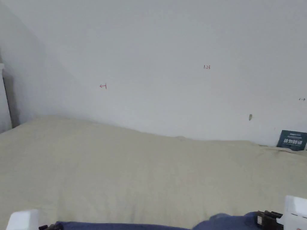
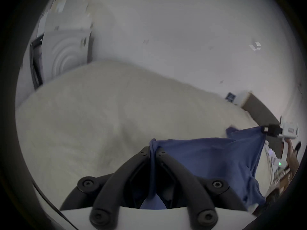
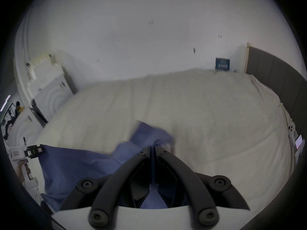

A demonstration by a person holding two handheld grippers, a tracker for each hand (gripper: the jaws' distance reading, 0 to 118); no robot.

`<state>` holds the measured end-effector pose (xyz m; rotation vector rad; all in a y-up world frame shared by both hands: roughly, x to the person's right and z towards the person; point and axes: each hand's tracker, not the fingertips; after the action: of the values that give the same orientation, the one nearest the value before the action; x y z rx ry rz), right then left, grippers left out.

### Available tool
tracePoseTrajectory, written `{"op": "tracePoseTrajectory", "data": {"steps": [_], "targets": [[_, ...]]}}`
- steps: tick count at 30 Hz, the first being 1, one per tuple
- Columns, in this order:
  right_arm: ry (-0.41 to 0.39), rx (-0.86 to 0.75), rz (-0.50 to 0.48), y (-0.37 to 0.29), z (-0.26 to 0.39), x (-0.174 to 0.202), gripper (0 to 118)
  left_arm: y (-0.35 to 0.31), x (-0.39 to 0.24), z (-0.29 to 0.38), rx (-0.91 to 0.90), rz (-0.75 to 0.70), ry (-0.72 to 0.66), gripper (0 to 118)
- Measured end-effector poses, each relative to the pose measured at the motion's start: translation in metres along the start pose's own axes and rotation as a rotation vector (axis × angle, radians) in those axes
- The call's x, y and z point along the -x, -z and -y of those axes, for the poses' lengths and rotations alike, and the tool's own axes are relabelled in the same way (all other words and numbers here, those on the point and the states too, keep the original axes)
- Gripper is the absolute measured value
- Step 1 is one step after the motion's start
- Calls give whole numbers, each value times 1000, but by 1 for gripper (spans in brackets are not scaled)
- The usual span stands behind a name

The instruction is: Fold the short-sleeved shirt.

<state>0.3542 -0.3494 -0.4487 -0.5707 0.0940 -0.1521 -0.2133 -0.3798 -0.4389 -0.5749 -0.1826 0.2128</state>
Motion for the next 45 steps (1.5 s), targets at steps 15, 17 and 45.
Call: {"op": "tracePoseTrajectory", "data": {"steps": [15,17,45], "targets": [[-68,-538,26,-336,-123,78,2,-293,-30,-150,-435,152,49,2],[-107,-576,39,-359,-144,92,2,-315,-36,-170,-476,145,67,2],[-143,-598,135,-271,-276,101,3,-245,-64,-291,-481,-3,155,2]]}}
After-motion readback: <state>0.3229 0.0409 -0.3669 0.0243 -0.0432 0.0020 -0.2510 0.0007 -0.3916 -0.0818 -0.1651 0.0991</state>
